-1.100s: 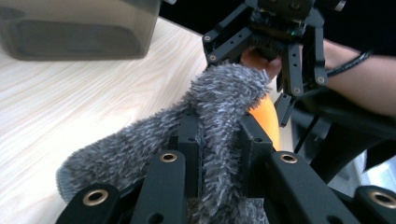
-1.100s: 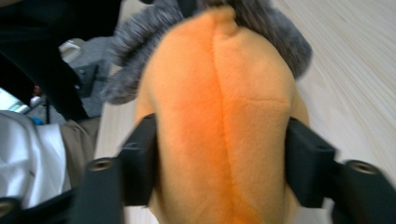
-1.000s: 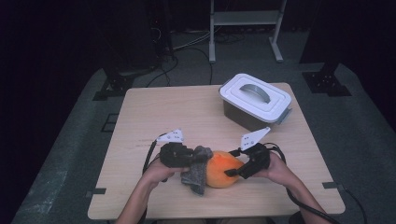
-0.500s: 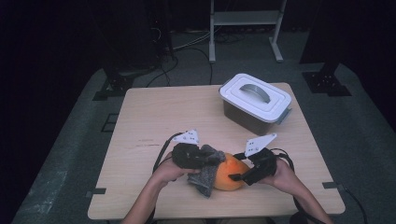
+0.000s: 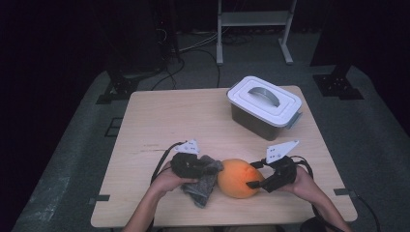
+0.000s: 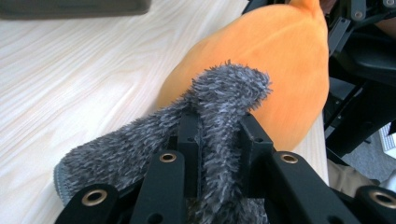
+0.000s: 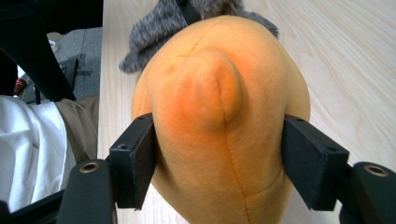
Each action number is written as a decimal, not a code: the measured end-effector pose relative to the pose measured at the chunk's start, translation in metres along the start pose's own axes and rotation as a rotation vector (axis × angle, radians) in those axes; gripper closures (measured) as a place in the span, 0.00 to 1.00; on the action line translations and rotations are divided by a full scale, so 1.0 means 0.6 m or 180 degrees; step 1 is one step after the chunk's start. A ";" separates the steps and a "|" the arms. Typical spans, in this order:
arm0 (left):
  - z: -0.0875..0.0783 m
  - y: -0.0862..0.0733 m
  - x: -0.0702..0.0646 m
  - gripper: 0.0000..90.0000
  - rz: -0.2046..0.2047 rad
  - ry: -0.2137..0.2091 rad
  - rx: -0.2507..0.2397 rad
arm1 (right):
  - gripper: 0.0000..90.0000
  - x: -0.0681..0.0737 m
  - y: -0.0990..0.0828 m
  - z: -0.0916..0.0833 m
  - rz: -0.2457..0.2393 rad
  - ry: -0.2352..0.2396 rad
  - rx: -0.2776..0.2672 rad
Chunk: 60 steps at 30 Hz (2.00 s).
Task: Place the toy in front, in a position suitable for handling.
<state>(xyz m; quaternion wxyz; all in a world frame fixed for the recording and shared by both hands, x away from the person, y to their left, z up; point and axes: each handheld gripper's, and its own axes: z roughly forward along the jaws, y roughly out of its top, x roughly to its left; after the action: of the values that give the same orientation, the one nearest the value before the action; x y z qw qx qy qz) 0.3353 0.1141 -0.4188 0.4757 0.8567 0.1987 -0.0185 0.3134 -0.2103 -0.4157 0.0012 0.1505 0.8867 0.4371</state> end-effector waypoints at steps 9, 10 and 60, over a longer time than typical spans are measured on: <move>-0.111 -0.033 0.016 0.82 -0.0116 0.0359 -0.0227 | 0.33 -0.011 -0.014 -0.008 0.0069 0.0044 -0.0070; -0.125 -0.037 0.017 0.82 -0.0121 0.0402 -0.0249 | 0.33 -0.012 -0.014 -0.008 0.0078 0.0045 -0.0074; -0.160 -0.113 0.038 0.42 -0.0392 0.0865 -0.0174 | 0.36 0.006 0.018 -0.004 -0.0051 -0.0416 -0.0022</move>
<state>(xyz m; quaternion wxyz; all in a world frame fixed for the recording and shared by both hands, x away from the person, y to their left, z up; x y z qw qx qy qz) 0.3170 0.2321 -0.4263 0.4655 0.8242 0.3139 0.0738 0.3126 -0.2048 -0.4055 0.0631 0.1716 0.8844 0.4295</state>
